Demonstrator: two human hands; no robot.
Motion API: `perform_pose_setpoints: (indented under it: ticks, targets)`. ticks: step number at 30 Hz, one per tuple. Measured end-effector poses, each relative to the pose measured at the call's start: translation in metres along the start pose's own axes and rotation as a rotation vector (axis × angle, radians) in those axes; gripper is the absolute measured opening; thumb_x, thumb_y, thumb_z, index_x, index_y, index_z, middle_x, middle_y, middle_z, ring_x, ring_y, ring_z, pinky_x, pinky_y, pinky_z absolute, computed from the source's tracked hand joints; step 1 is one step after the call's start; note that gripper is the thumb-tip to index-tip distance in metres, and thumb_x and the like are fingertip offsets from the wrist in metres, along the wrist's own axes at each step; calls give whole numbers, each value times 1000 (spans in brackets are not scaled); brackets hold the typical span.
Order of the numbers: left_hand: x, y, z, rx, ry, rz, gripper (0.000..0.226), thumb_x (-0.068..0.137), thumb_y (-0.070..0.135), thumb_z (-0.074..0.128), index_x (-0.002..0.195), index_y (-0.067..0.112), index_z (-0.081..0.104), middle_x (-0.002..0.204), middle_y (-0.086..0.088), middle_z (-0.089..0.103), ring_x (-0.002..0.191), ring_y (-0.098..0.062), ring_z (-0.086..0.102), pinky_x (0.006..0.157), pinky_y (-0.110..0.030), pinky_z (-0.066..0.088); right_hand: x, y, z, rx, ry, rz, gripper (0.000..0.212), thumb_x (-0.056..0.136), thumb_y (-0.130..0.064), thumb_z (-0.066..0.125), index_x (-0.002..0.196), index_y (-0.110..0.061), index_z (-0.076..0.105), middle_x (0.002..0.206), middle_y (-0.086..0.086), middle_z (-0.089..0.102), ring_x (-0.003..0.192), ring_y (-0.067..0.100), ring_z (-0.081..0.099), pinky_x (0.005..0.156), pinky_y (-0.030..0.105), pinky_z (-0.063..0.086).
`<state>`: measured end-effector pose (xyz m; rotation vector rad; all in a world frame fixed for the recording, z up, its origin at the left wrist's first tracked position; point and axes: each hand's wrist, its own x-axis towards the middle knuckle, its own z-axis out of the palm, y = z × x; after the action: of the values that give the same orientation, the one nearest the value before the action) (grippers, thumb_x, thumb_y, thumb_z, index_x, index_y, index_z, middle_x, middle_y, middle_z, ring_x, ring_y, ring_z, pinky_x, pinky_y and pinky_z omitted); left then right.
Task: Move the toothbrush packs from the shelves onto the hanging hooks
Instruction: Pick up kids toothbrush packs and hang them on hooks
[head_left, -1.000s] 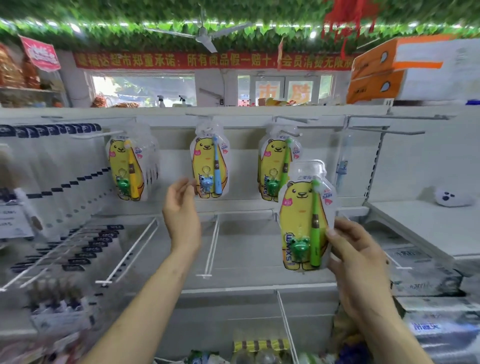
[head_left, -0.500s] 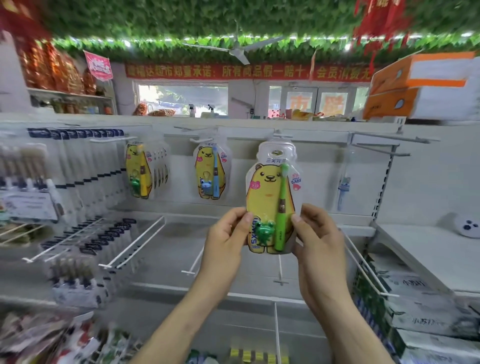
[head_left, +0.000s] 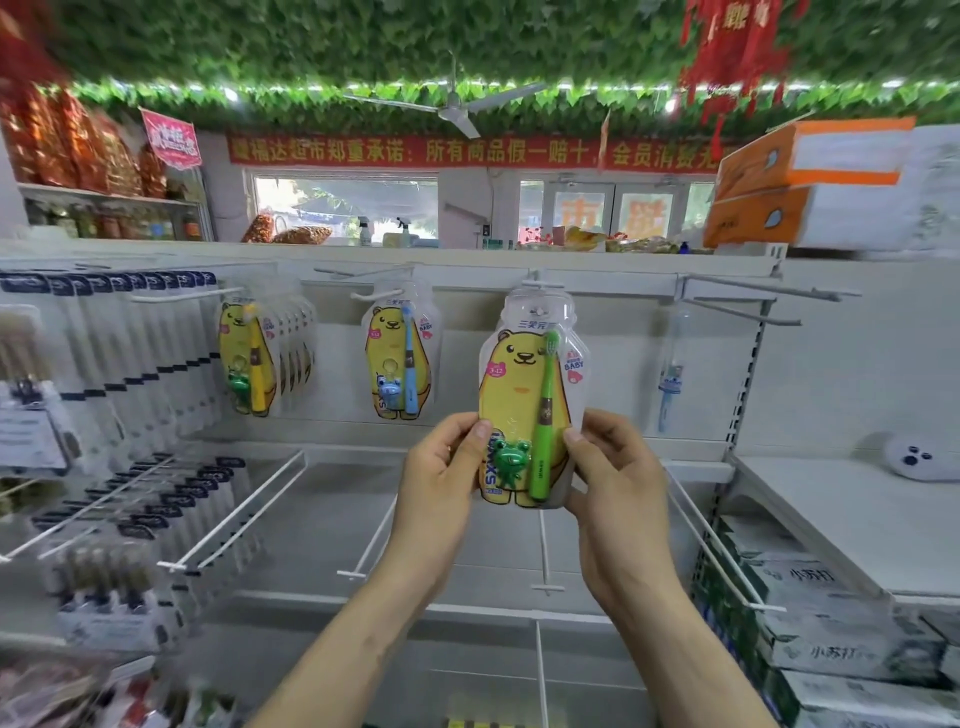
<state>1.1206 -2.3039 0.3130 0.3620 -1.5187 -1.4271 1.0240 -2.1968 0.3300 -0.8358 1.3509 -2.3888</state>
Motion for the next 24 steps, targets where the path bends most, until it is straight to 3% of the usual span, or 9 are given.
perform_pose_setpoints:
  ticks: [8, 14, 24]
  targets:
    - [39, -22, 2, 82, -2, -47, 17, 107, 23, 59, 111, 18, 74, 101, -4, 80, 97, -26, 77, 90, -54, 62, 34, 27, 1, -53, 70, 22, 16, 101, -5, 65, 100, -19, 71, 90, -5, 74, 94, 20, 67, 97, 74, 50]
    - [78, -35, 8, 156, 1, -45, 14, 105, 20, 62, 99, 19, 74, 93, -5, 79, 89, -26, 77, 86, -54, 63, 76, 44, 3, -147, 129, 16, 11, 98, -14, 70, 96, -24, 72, 99, 5, 75, 108, 39, 70, 95, 67, 55]
    - [87, -54, 4, 222, 14, 4, 8, 104, 27, 65, 106, 24, 72, 99, 4, 78, 96, -15, 75, 90, -47, 63, 89, 55, -4, -283, 123, -34, 5, 102, -17, 66, 104, -19, 70, 102, 6, 74, 104, 31, 70, 95, 52, 60]
